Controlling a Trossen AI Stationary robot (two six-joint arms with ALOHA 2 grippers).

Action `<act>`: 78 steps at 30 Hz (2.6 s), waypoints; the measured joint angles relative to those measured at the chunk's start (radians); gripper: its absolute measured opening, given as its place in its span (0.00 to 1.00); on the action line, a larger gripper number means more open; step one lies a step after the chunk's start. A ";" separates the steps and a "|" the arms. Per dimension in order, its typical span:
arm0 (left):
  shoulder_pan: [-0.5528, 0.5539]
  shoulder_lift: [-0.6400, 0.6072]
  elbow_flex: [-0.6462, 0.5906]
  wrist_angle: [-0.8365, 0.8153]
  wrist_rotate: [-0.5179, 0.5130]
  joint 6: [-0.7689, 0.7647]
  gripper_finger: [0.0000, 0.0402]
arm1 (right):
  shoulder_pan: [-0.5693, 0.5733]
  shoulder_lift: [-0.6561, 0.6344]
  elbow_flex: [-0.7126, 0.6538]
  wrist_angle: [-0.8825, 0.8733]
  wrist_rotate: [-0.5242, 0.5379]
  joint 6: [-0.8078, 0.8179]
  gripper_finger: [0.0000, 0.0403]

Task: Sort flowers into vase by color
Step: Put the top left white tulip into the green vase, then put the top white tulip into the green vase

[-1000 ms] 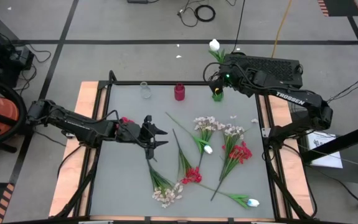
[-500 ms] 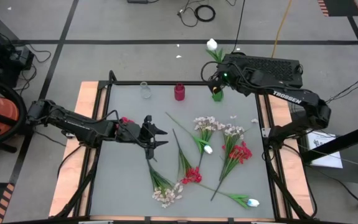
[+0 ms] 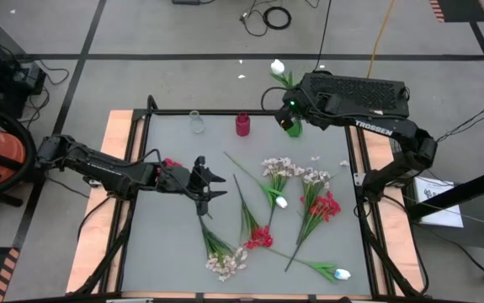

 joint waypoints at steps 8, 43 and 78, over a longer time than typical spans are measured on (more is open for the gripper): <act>0.000 0.000 0.000 -0.005 0.000 0.000 0.47 | -0.001 0.001 -0.001 -0.098 -0.002 0.034 0.06; 0.000 0.000 0.000 -0.029 0.023 -0.027 0.47 | 0.537 -0.384 0.001 -0.354 -0.007 0.427 0.55; -0.059 -0.138 -0.001 -0.535 -0.016 -0.473 0.47 | 1.168 0.080 0.000 -0.344 0.033 0.746 0.55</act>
